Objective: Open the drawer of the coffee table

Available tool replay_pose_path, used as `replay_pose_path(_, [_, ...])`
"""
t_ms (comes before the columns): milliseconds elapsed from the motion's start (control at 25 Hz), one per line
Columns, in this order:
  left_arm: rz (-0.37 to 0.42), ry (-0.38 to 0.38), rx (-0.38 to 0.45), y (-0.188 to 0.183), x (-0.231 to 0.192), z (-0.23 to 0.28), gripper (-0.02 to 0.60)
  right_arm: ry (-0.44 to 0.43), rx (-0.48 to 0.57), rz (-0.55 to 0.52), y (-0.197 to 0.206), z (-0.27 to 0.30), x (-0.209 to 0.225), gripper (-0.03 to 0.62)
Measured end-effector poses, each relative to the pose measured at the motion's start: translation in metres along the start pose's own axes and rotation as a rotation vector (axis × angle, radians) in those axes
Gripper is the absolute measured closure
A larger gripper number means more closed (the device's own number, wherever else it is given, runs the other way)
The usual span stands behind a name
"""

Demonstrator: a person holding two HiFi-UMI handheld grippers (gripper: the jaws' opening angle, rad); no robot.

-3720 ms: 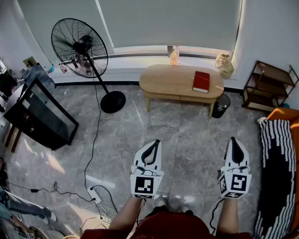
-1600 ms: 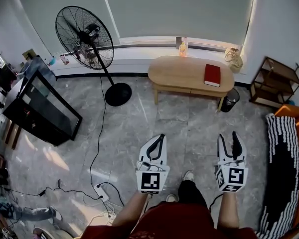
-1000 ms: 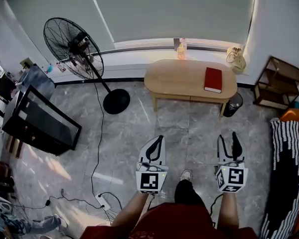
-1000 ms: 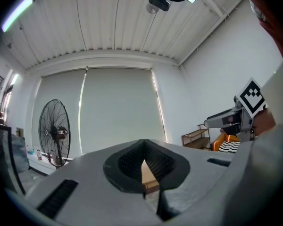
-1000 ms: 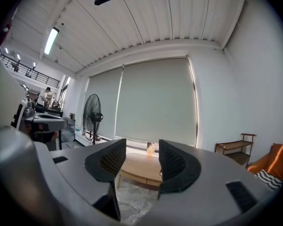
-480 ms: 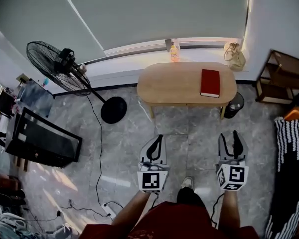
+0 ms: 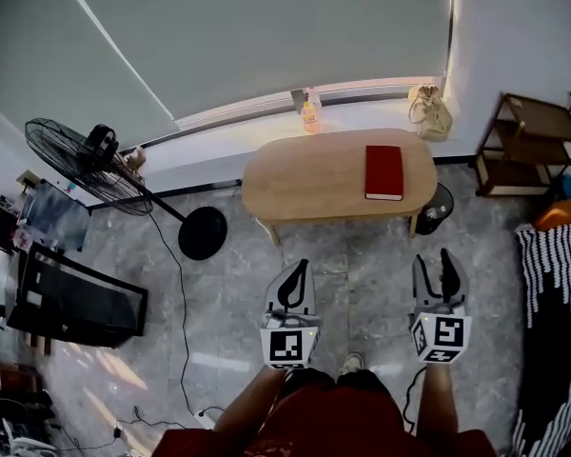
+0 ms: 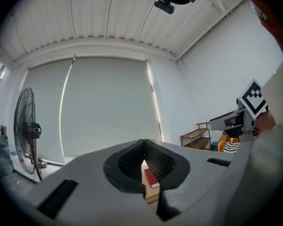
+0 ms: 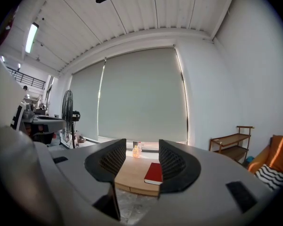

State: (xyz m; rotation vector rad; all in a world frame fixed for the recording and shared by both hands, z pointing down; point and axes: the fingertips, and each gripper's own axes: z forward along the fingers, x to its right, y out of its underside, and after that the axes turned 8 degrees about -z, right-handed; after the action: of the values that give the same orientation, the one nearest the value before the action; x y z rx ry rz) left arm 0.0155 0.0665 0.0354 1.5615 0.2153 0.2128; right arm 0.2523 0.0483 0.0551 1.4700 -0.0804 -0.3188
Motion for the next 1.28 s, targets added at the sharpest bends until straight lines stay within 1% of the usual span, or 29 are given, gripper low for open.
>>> replay_pose_path(160, [-0.003,0.028,0.014,-0.001,-0.001,0.019,0.574,0.022,-0.009,-0.007,0.001,0.012,0.007,0.381])
replay_pose_path(400, [-0.012,0.065,0.021,0.010,-0.020,0.054,0.574,0.060,-0.029,-0.027,0.003,0.039,0.006,0.381])
replay_pose_path(520, [-0.023,0.086,0.022,0.013,-0.041,0.076,0.574,0.098,-0.035,-0.017,0.005,0.061,-0.001,0.381])
replay_pose_path(640, [-0.027,0.119,-0.001,0.017,-0.069,0.098,0.574,0.127,-0.046,-0.006,0.001,0.087,-0.018,0.381])
replay_pose_path(800, [-0.032,0.158,0.029,0.010,-0.112,0.132,0.574,0.155,-0.065,-0.018,-0.011,0.125,-0.043,0.381])
replay_pose_path(960, [-0.040,0.212,0.032,0.006,-0.150,0.167,0.574,0.200,-0.073,-0.031,-0.028,0.162,-0.065,0.381])
replay_pose_path(1120, [-0.029,0.272,0.042,0.004,-0.178,0.193,0.574,0.238,-0.088,-0.046,-0.036,0.190,-0.088,0.381])
replay_pose_path(1280, [-0.022,0.338,0.054,0.001,-0.193,0.218,0.574,0.288,-0.102,-0.058,-0.044,0.210,-0.100,0.381])
